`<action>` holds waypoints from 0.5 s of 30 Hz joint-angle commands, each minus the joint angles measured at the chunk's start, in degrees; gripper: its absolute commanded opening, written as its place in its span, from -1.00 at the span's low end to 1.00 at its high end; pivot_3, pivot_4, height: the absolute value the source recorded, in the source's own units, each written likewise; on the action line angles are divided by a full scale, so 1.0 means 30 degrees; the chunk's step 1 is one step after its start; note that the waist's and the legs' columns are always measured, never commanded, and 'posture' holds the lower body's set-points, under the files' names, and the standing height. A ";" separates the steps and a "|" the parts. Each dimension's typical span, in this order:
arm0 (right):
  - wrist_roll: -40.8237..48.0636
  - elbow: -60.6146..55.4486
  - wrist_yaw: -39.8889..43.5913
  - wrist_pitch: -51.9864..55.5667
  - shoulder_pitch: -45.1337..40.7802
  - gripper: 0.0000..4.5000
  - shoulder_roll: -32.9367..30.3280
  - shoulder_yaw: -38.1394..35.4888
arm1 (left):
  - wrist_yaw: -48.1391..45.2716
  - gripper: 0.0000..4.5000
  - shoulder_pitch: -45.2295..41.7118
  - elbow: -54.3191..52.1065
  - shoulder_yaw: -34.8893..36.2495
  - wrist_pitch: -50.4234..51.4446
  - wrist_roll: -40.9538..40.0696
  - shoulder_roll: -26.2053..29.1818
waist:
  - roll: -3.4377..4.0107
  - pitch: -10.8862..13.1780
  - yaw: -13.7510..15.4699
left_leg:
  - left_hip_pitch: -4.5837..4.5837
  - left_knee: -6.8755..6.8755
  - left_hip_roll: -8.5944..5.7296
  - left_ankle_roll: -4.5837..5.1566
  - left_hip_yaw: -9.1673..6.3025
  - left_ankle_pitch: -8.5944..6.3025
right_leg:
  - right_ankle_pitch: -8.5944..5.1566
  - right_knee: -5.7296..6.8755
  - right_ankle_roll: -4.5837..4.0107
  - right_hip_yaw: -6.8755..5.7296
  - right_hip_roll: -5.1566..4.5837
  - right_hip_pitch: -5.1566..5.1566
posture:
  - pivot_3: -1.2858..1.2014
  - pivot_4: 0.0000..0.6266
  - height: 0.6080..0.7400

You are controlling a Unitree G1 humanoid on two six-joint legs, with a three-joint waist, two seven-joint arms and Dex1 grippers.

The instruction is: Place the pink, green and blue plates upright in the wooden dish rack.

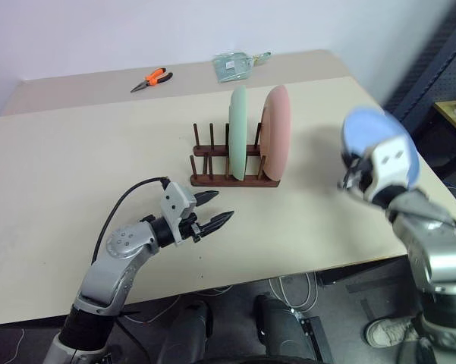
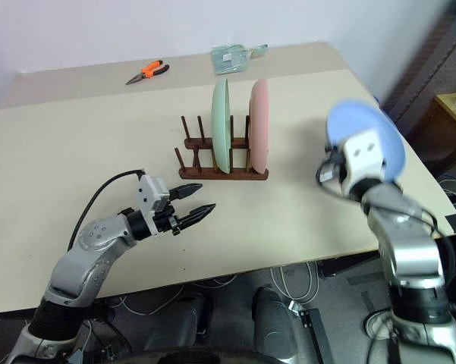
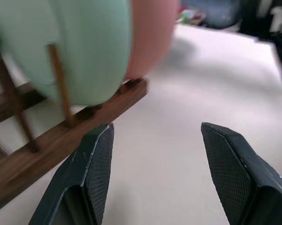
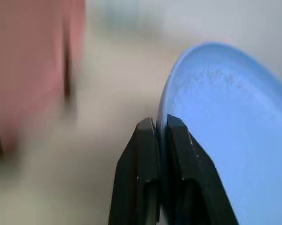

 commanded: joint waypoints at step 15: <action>2.3671 -0.0732 -0.8230 0.1607 -0.6439 -0.98 0.9355 0.3642 | 0.0948 0.35 0.2833 0.1607 0.3397 -0.2582 0.0719 0.0665 | 0.0010 -0.0011 0.0002 | -0.0009 -0.0030 0.0082 -0.0001 -0.0154 -0.0001 | 0.0068 0.0008 -0.0125 -0.0041 0.0079 -0.0036 | 0.03 -0.52 0.99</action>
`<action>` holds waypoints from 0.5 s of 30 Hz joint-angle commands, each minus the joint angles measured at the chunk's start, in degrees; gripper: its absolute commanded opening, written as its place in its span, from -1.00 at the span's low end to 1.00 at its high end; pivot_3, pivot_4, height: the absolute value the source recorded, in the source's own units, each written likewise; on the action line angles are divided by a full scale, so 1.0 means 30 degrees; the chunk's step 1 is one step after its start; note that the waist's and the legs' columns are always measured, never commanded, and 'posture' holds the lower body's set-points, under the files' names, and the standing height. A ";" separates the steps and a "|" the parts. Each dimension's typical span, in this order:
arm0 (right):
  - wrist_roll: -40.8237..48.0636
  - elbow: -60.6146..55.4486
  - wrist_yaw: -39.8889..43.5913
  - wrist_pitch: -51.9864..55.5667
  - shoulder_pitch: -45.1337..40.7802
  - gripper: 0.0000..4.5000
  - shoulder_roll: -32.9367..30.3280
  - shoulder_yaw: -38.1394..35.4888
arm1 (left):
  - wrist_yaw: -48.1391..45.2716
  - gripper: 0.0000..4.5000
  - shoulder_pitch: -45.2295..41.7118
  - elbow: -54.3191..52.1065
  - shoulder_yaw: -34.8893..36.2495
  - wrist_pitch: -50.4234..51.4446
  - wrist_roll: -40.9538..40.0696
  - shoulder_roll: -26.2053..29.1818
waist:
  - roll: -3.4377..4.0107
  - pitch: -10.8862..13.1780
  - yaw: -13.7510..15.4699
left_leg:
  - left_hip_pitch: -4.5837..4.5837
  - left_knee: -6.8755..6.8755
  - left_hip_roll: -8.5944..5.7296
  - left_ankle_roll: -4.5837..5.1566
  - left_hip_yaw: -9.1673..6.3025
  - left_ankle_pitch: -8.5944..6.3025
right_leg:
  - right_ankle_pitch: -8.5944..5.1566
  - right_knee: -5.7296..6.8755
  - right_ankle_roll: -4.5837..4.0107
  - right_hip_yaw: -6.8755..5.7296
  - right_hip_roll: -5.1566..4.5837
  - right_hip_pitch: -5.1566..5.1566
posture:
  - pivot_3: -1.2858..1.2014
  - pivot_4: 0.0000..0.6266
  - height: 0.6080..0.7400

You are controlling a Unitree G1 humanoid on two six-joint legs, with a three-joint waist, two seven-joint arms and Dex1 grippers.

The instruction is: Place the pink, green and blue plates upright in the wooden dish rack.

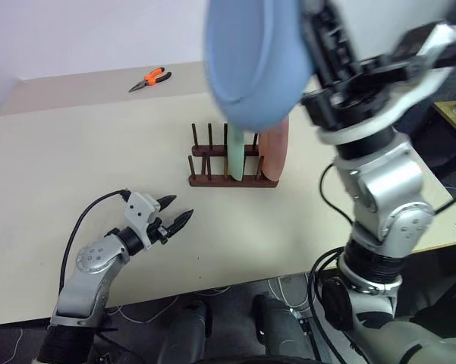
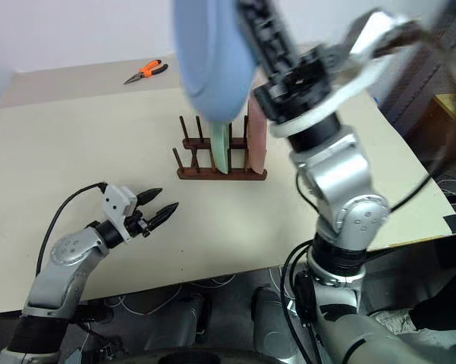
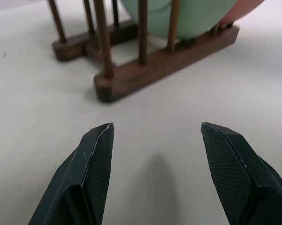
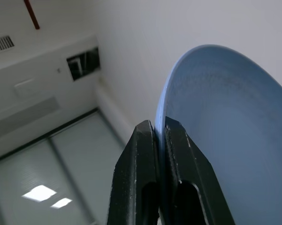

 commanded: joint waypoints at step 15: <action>-0.4514 0.4576 -0.3928 0.0884 -0.1762 -0.98 0.1818 0.2210 | 0.0901 0.35 0.1336 -0.2049 0.0336 0.0068 -0.0064 -0.0448 | 0.0000 -0.0004 0.0008 | -0.0005 -0.0015 0.0005 -0.0002 0.0020 0.0000 | 0.0006 -0.0002 -0.0005 0.0001 0.0016 -0.0022 | 0.03 -0.52 0.99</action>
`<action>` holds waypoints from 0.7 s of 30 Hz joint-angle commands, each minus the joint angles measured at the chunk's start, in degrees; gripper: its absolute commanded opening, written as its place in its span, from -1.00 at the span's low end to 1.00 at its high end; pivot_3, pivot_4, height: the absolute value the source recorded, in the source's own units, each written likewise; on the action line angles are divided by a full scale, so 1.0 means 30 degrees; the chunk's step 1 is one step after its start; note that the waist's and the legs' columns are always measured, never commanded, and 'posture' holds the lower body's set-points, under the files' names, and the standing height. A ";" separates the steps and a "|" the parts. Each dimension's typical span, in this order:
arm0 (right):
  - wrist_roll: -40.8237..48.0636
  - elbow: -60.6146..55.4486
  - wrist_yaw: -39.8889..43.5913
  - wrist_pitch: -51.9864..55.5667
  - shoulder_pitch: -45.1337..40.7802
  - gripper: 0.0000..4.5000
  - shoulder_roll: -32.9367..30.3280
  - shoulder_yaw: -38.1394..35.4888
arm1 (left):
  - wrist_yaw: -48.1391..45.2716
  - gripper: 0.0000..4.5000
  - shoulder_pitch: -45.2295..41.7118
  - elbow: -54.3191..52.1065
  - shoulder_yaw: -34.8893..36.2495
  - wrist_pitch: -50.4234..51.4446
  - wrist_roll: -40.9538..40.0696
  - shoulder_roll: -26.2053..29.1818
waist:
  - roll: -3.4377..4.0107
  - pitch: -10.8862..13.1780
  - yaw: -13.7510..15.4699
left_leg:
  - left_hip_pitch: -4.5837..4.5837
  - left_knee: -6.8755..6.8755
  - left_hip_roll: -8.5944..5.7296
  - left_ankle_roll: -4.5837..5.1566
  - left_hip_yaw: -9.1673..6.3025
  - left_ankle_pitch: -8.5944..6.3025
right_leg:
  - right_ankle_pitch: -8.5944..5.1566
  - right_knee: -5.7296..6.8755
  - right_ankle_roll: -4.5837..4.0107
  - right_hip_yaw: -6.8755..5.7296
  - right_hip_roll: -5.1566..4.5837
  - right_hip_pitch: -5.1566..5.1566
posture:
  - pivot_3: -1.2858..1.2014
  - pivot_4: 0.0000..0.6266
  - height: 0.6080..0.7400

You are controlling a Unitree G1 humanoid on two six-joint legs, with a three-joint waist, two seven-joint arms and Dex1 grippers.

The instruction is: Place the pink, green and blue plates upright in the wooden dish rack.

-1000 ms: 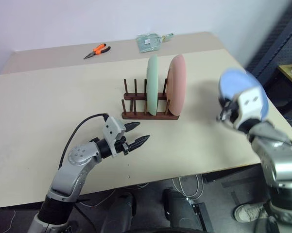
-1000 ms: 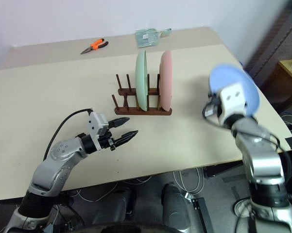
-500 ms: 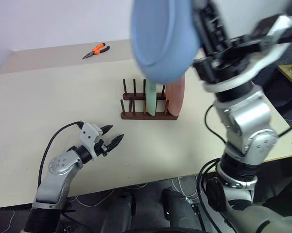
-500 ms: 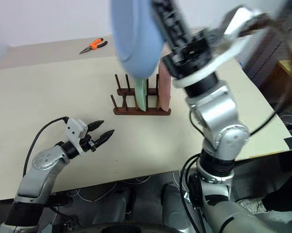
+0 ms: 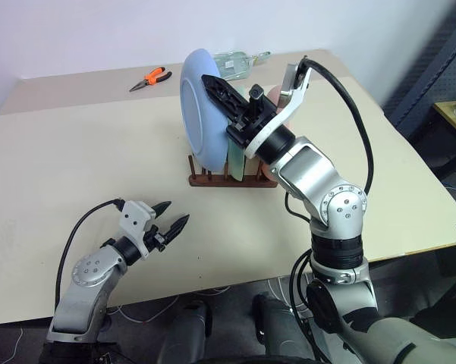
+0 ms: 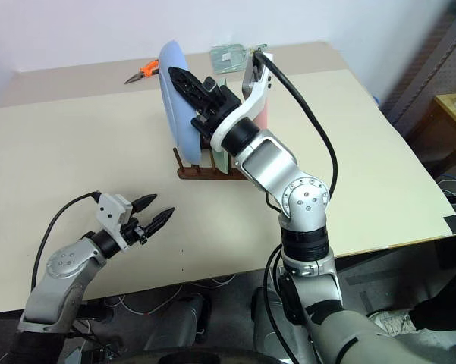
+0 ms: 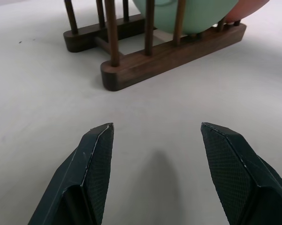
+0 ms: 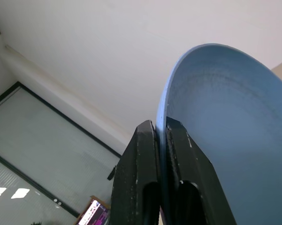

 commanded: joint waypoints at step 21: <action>-0.5812 0.2996 -0.1496 -0.0034 -0.3788 0.96 0.1540 -0.1637 | -0.0093 0.35 -0.0335 -0.1094 -0.0421 0.0381 -0.0119 -0.0045 | 0.0006 0.0003 -0.0040 | -0.0001 -0.0006 0.0007 0.0001 0.0019 0.0000 | 0.0005 0.0002 -0.0003 -0.0001 0.0016 -0.0009 | 0.03 -0.52 0.99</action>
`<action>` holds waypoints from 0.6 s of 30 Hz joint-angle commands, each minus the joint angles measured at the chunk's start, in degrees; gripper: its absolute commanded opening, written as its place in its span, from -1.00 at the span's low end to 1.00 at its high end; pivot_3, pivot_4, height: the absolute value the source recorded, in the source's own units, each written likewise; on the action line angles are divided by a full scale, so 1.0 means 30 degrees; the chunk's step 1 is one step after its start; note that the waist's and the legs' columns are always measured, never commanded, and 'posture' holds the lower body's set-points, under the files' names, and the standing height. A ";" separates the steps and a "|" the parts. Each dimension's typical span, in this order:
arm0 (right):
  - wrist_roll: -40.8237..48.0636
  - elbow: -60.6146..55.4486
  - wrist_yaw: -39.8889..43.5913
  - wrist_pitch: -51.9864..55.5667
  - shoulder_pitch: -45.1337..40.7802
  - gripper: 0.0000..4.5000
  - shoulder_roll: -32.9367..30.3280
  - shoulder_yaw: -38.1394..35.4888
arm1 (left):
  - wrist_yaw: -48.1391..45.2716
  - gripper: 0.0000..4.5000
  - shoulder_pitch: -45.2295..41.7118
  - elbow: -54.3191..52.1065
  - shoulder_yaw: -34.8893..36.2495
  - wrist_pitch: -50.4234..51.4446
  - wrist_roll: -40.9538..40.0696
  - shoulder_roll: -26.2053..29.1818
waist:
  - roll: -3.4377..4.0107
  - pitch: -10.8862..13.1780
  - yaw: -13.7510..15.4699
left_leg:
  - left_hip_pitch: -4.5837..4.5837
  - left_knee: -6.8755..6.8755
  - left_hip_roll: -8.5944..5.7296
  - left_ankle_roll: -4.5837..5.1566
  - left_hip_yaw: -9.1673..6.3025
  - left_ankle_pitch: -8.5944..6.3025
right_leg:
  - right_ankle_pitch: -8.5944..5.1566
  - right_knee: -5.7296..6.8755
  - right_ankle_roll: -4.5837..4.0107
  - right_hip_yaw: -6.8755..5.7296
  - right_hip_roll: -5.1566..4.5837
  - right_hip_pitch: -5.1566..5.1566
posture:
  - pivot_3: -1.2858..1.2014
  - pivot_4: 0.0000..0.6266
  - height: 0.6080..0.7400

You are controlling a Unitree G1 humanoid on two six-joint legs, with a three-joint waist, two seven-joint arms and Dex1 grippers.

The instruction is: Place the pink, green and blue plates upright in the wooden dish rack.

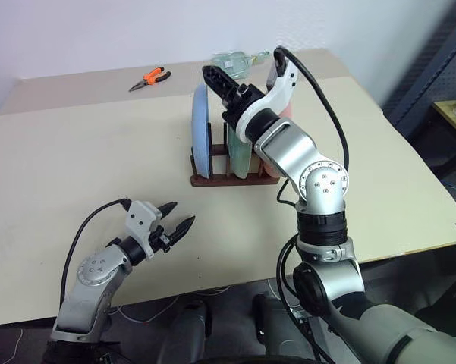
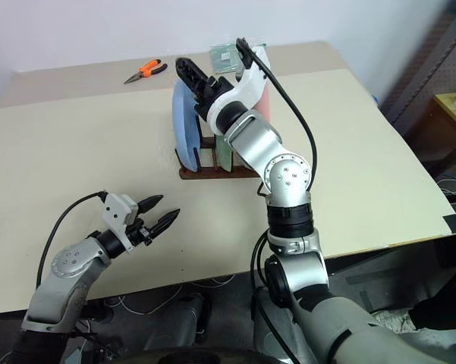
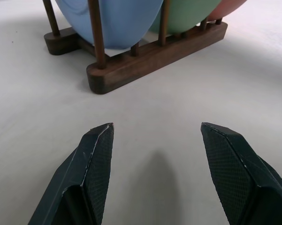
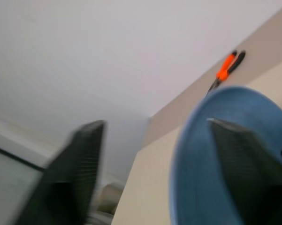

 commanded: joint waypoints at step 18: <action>-0.9983 -0.6064 1.7240 -0.2344 0.9218 0.59 -1.6913 -0.2477 | -0.0229 0.35 -0.0419 0.0087 0.0651 -0.0420 0.0112 0.0404 | 0.0010 0.0011 0.0009 | -0.0011 -0.0004 0.0083 0.0018 0.0321 -0.0014 | -0.0049 -0.0089 0.0041 0.0022 -0.0058 0.0019 | 0.03 -0.52 0.99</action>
